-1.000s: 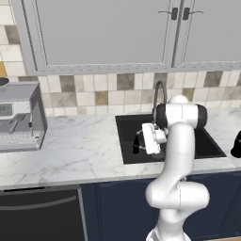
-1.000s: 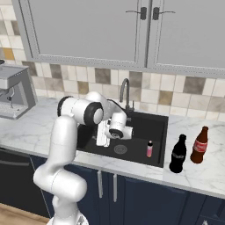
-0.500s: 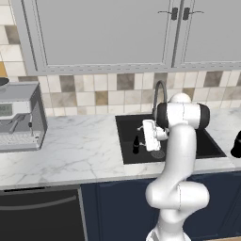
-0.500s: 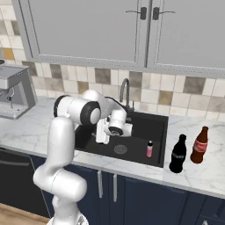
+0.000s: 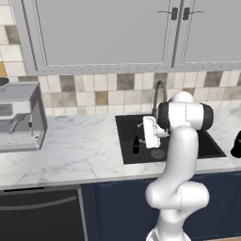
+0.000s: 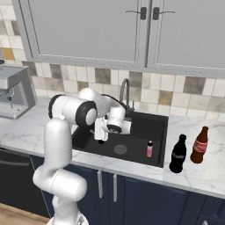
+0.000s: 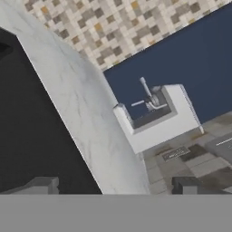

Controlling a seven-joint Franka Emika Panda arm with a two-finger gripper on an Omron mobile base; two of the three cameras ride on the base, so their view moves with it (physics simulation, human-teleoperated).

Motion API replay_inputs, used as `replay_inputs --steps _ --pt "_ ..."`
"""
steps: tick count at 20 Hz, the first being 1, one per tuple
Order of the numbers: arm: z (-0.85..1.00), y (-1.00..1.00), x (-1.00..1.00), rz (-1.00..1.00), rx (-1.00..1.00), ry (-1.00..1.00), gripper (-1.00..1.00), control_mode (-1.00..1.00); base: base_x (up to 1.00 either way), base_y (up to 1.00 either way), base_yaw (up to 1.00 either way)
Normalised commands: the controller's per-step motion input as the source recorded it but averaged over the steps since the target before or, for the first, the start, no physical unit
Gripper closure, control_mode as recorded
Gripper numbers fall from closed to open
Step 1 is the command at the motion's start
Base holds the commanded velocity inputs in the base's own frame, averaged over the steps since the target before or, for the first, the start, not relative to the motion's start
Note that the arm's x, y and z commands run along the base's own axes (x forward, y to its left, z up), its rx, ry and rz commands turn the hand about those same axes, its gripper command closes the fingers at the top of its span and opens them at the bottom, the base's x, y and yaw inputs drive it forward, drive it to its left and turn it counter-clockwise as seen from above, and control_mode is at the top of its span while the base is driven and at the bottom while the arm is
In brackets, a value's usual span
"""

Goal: Place the large bottle from the dining counter next to the other large bottle outside the sink, and place the small bottle from the dining counter next to the other small bottle inside the sink.

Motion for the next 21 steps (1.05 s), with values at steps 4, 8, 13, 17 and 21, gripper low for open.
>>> replay_inputs --steps 4,8,13,17,21 --pt "0.34 0.04 -0.2 0.01 -0.02 -0.14 -1.0 -1.0 0.0 0.0 0.0" --pt "0.36 0.04 -0.29 0.02 -0.04 -0.16 -1.0 -1.0 0.0 0.0 0.0" --pt "0.31 0.02 -0.32 0.03 -0.09 -0.17 -1.0 -1.0 0.0 0.0 0.0" --pt "0.29 0.03 -0.3 0.04 -0.16 -0.17 -1.0 -1.0 0.0 0.0 0.0" --pt "0.24 0.06 -0.33 0.05 -0.18 -0.17 -1.0 -1.0 0.0 0.0 0.0"
